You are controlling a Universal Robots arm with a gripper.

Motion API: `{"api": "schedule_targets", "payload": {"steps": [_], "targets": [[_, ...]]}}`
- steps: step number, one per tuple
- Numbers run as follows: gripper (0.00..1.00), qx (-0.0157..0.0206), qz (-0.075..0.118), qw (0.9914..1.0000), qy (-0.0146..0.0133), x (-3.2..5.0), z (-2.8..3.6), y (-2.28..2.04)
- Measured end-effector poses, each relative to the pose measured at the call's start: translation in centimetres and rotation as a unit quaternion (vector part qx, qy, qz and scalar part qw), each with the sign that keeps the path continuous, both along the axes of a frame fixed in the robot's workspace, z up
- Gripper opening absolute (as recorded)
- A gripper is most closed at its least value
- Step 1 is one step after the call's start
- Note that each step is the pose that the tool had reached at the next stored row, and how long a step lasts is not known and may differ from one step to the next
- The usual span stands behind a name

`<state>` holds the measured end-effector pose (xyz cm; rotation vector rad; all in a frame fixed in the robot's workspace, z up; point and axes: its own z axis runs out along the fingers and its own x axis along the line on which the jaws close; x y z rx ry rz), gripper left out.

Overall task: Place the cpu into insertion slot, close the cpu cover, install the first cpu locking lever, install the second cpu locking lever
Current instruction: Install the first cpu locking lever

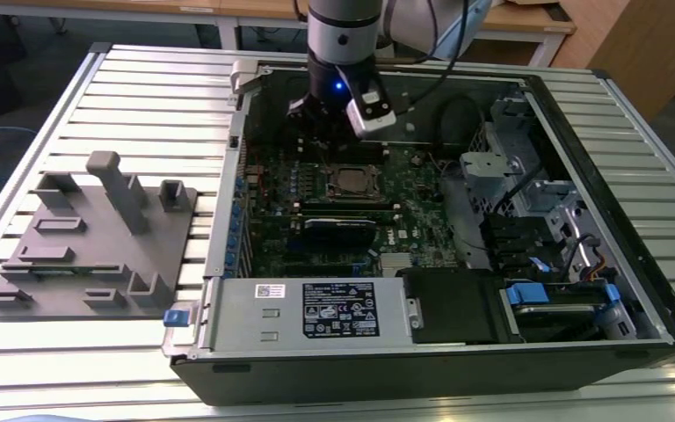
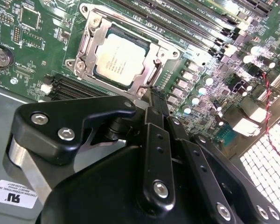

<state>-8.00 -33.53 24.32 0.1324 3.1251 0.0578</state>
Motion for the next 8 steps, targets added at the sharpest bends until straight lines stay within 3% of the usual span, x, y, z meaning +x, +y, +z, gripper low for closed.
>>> {"api": "schedule_targets", "payload": {"steps": [8], "targets": [[0.10,0.0000,0.000,1.00000,0.0000,0.00,0.24,0.00]]}}
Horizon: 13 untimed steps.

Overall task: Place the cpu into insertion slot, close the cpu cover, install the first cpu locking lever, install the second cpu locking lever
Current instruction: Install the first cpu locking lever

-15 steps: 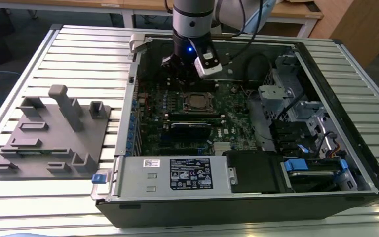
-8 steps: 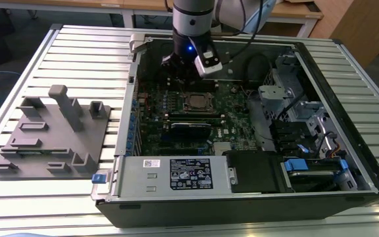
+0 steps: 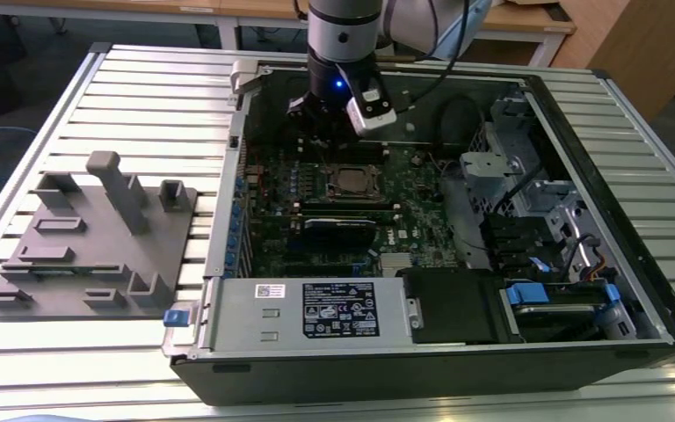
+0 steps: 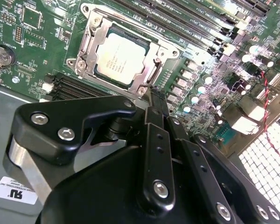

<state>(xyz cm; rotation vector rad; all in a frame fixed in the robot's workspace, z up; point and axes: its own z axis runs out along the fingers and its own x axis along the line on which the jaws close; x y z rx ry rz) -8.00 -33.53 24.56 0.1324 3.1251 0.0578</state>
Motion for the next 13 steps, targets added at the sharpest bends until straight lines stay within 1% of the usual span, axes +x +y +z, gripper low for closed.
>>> {"api": "schedule_targets", "payload": {"steps": [6,7,8,9,12,13], "targets": [[0.10,0.0000,0.000,1.00000,0.0000,0.00,0.01,0.00],[0.10,0.0008,0.000,1.00000,0.0001,-0.02,0.02,-0.01],[0.10,0.0035,0.000,0.99999,0.0001,-0.03,0.02,-0.01],[0.10,0.0070,0.000,0.99998,0.0000,-0.03,0.01,-0.01],[0.10,0.0179,0.000,0.99984,0.0000,-0.03,0.01,-0.03],[0.10,0.0222,0.000,0.99975,0.0000,-0.03,0.00,-0.04]]}}
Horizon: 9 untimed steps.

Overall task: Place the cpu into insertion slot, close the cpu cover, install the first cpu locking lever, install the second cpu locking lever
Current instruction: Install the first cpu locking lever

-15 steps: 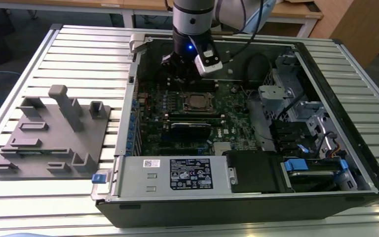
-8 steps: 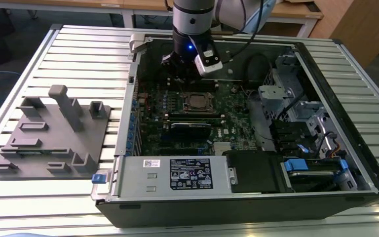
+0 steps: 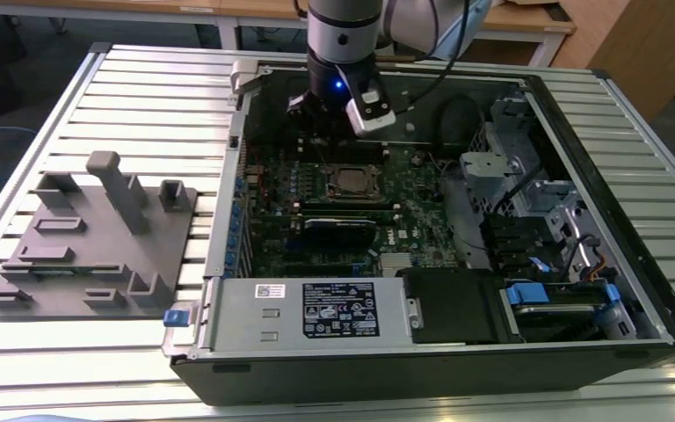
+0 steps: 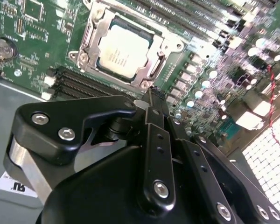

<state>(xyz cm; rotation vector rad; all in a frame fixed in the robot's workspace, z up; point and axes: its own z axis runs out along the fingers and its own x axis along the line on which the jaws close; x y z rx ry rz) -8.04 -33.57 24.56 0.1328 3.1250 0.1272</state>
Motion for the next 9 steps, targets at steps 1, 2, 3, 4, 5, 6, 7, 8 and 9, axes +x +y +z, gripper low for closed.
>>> {"api": "schedule_targets", "payload": {"steps": [1,2,3,4,5,6,7,8,9], "targets": [[0.10,0.0037,0.000,0.99999,0.0000,0.00,0.00,-0.01],[0.10,0.0071,0.000,0.99997,-0.0001,0.00,0.00,-0.02],[0.10,0.0102,0.000,0.99995,0.0000,-0.01,0.00,-0.03],[0.10,0.0131,0.000,0.99991,0.0000,-0.01,0.00,-0.04],[0.10,0.0151,0.000,0.99989,0.0000,-0.02,0.00,-0.04],[0.10,0.0161,0.000,0.99987,0.0000,-0.03,0.00,-0.04],[0.10,0.0166,0.000,0.99986,0.0000,-0.04,0.00,-0.04],[0.10,0.0168,0.000,0.99986,0.0000,-0.07,0.00,-0.05],[0.10,0.0169,0.000,0.99986,-0.0001,-0.11,0.00,-0.05]]}}
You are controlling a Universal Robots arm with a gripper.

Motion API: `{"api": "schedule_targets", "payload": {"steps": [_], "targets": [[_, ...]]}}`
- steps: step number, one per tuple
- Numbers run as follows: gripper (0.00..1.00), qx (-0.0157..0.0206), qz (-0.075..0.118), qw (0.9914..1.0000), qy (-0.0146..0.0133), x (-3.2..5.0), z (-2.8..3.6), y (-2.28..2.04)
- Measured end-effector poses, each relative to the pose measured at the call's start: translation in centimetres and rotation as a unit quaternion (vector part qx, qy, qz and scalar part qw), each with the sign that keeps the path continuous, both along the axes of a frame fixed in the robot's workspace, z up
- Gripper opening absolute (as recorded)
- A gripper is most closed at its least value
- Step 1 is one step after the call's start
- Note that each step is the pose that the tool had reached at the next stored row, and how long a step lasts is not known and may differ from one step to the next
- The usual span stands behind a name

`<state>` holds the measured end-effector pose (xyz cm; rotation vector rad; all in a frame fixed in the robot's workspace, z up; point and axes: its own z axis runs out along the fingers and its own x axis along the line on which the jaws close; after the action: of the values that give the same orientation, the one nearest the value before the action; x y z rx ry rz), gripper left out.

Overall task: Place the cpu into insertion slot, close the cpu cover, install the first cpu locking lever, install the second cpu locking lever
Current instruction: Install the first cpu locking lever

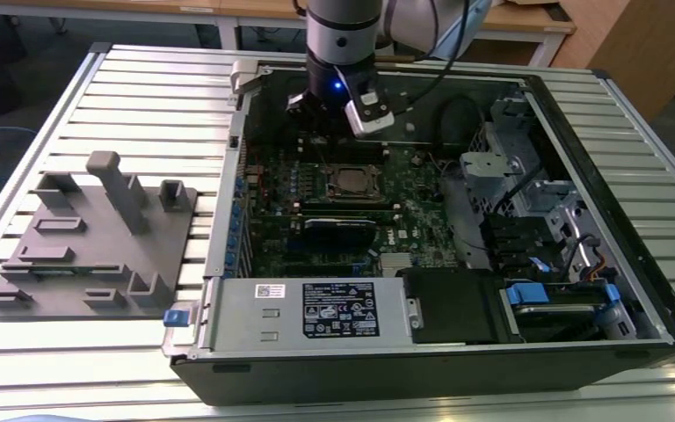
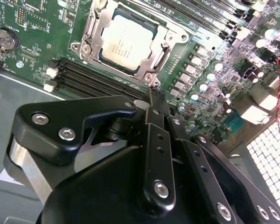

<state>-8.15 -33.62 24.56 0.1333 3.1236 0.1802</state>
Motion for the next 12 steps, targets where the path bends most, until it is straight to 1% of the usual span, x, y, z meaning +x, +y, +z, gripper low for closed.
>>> {"api": "schedule_targets", "payload": {"steps": [6,12], "targets": [[0.10,0.0006,0.000,1.00000,-0.0007,-0.63,0.00,-0.03],[0.10,0.0010,0.000,1.00000,-0.0009,-1.04,0.01,-0.04]]}}
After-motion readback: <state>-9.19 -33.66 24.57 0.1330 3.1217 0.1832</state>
